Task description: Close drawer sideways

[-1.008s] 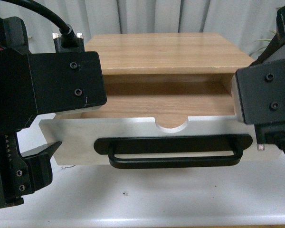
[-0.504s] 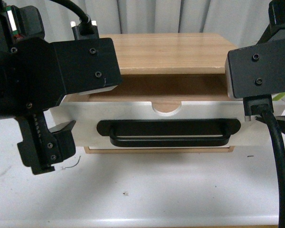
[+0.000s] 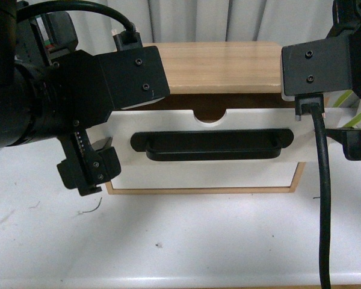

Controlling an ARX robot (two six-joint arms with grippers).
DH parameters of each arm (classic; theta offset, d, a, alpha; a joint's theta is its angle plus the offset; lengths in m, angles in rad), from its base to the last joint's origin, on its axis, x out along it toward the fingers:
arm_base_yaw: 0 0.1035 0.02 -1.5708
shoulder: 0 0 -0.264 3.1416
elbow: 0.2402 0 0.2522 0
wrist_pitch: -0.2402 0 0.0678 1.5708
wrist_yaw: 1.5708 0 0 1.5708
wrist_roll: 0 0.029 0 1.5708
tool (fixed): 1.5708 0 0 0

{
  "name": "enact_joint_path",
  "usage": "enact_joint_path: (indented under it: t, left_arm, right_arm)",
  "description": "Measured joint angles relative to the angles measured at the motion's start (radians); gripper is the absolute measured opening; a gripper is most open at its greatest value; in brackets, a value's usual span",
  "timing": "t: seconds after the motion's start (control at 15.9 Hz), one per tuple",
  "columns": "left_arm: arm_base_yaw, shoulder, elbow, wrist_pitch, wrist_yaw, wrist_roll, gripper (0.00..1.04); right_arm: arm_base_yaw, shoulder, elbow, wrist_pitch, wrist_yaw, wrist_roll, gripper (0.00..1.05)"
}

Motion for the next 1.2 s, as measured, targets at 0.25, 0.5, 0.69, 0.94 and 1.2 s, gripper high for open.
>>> enact_joint_path:
  t: [0.25, 0.5, 0.69, 0.94, 1.2]
  left_arm:
    - [0.014, 0.071, 0.050, 0.072, -0.011, -0.017, 0.98]
    - [0.029, 0.153, 0.118, 0.110, -0.024, -0.033, 0.98]
    - [0.024, 0.185, 0.145, 0.123, -0.031, -0.051, 0.98]
    - [0.016, 0.150, 0.121, 0.077, -0.012, -0.106, 0.98]
    - [0.012, -0.149, 0.008, 0.007, 0.082, -0.424, 0.98]
  right_arm:
    - [-0.014, 0.076, 0.048, 0.070, -0.003, 0.014, 0.98]
    - [-0.015, 0.120, 0.102, 0.110, 0.002, 0.018, 0.98]
    - [-0.016, 0.146, 0.123, 0.106, 0.004, 0.032, 0.98]
    - [-0.013, 0.123, 0.113, 0.096, -0.002, 0.099, 0.98]
    - [0.008, -0.097, -0.029, 0.186, -0.132, 0.397, 0.98]
